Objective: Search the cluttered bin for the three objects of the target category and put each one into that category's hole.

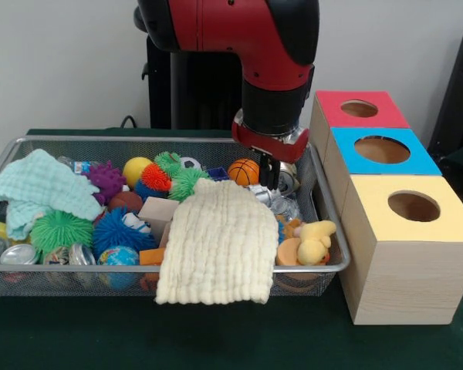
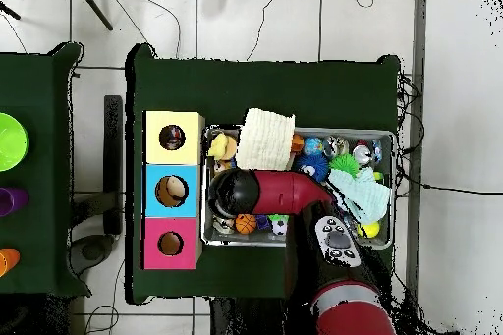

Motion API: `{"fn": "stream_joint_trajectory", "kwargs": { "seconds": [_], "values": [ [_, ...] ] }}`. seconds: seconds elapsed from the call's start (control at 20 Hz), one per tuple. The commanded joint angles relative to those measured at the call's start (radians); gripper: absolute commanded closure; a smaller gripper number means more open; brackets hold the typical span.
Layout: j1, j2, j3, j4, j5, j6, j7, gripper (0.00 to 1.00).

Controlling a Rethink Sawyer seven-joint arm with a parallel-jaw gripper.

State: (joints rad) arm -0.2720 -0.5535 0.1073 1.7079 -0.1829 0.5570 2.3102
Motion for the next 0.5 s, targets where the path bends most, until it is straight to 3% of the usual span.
{"fn": "stream_joint_trajectory", "kwargs": {
  "seconds": [0.05,0.5],
  "values": [
    [-0.021,0.000,0.052,-0.022,-0.037,0.203,-0.113,1.00],
    [-0.015,0.002,0.051,-0.008,-0.051,0.180,-0.090,1.00]
  ]
}}
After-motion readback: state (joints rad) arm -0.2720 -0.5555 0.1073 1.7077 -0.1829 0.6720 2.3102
